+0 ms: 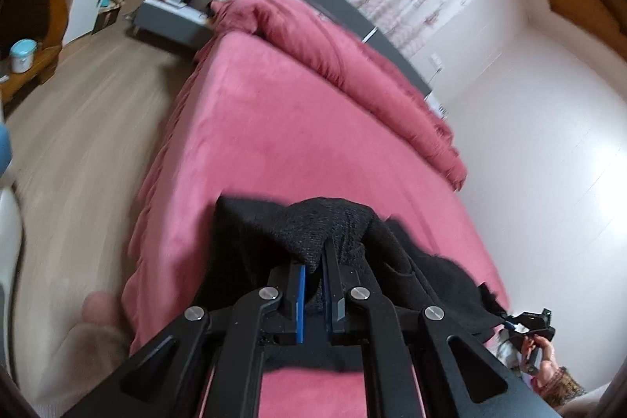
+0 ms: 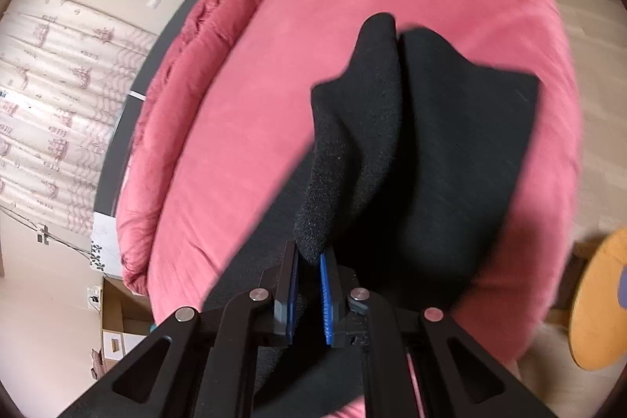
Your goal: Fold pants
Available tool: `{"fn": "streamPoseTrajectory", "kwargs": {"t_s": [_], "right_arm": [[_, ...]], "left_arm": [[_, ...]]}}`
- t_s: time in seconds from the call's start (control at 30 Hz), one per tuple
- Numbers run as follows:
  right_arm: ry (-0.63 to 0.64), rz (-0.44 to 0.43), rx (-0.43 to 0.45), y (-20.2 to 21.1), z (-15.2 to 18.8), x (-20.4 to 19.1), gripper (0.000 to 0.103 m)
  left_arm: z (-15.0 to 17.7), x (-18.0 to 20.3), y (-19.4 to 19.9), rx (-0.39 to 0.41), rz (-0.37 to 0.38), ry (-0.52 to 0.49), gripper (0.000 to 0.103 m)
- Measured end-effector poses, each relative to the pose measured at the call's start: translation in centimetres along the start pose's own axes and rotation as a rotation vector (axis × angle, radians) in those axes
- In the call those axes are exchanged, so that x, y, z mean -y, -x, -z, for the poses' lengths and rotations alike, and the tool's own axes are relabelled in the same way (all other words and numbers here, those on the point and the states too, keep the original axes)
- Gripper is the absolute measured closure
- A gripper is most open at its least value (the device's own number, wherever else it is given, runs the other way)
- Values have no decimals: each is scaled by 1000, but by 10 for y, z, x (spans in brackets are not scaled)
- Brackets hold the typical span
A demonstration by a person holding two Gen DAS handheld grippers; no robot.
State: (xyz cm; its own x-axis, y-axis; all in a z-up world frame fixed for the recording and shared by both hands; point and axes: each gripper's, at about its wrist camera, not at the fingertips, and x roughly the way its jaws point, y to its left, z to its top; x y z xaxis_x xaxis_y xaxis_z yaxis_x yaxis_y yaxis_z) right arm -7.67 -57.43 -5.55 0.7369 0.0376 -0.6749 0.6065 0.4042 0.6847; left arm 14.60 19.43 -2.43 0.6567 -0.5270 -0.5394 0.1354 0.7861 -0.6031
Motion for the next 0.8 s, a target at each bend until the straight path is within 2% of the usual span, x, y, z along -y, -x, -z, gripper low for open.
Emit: {"fn": "streamPoseTrajectory", "kwargs": {"t_s": [0.1, 0.2, 0.37, 0.4, 0.43, 0.47, 0.5, 0.53, 0.6, 0.73, 0.8], "right_arm": [[-74, 36, -13, -13, 19, 41, 93], [-123, 44, -16, -24, 27, 62, 94], [-123, 12, -7, -19, 28, 60, 94], [-123, 10, -11, -19, 27, 59, 94], [-119, -2, -18, -19, 27, 57, 91], [-105, -24, -25, -20, 28, 54, 91], [-94, -30, -36, -23, 28, 50, 86], [-86, -27, -58, -27, 28, 47, 75], [-91, -24, -101, -36, 32, 43, 65], [-98, -49, -149, -54, 45, 30, 65], [-93, -25, -163, -64, 50, 23, 65]], "left_arm": [[20, -5, -2, 6, -33, 9, 96], [30, -9, -1, 28, -39, 46, 93], [37, -12, 6, 49, -86, 39, 86], [38, -14, 8, 58, -93, 47, 79], [39, -20, 11, 61, -82, 75, 74], [40, -25, 12, 63, -60, 108, 61], [41, -29, 13, 67, -40, 141, 53], [42, -32, 14, 70, -20, 169, 46], [40, -33, 15, 75, 16, 200, 46], [26, -28, 9, 79, 58, 222, 36], [13, -24, -4, 42, 76, 234, 35]]}}
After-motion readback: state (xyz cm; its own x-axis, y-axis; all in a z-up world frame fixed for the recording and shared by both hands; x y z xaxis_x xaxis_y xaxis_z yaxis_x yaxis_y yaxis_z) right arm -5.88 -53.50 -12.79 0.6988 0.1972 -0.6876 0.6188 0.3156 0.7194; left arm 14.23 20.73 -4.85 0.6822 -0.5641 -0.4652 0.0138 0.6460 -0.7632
